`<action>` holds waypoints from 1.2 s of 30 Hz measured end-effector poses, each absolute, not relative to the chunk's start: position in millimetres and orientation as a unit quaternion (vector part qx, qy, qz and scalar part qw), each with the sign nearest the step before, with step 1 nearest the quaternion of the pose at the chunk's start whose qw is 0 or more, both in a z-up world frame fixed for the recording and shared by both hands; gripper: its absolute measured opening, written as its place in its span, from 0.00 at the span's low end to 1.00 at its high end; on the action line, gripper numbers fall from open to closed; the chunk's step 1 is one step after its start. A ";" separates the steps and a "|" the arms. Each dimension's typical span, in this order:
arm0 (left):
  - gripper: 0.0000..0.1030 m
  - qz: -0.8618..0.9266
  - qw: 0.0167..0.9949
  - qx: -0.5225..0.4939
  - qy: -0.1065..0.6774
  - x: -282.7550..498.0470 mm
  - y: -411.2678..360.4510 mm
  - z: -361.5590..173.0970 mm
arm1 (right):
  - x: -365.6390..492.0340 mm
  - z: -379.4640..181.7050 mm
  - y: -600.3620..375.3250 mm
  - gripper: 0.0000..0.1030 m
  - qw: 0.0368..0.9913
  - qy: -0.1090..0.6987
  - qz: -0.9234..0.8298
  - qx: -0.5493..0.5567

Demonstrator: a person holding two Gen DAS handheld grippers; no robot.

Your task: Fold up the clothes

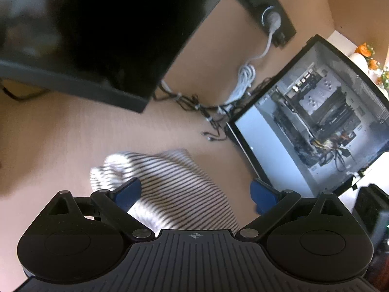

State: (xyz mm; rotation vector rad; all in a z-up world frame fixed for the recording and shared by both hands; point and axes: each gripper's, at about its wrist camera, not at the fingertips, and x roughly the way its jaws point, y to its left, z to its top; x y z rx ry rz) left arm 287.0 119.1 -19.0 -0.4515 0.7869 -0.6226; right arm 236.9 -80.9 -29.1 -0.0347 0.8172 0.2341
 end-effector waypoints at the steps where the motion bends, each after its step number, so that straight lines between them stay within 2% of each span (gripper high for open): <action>1: 0.97 -0.287 0.857 -0.211 0.372 280.6 122.3 -17.3 | 240.6 -33.6 -76.0 0.80 0.908 0.404 0.107 -0.030; 6: 0.97 -0.244 0.854 -0.212 0.407 259.5 131.2 -32.4 | 243.3 -49.8 -59.6 0.83 0.907 0.404 0.103 -0.067; 15: 0.97 -0.147 0.868 -0.186 0.436 250.8 114.2 -42.8 | 242.1 -50.3 -83.3 0.83 0.898 0.398 0.183 -0.030; 19: 0.97 -0.119 0.880 -0.137 0.438 251.4 94.4 -42.3 | 233.0 -34.0 -100.9 0.83 0.907 0.362 0.216 -0.021; 21: 0.97 -0.105 0.877 -0.151 0.443 252.0 94.0 -45.4 | 236.2 -30.7 -105.3 0.83 0.911 0.349 0.219 -0.024; 25: 0.97 -0.079 0.878 -0.165 0.441 246.2 95.4 -47.0 | 250.5 -30.9 -109.0 0.82 0.913 0.336 0.227 -0.034; 27: 0.97 -0.066 0.880 -0.169 0.439 241.4 95.0 -45.0 | 266.8 -41.1 -108.7 0.79 0.900 0.363 0.241 -0.019; 36: 0.96 -0.054 0.901 -0.180 0.392 224.4 86.1 -10.0 | 288.7 -59.4 -105.0 0.82 0.877 0.374 0.299 -0.043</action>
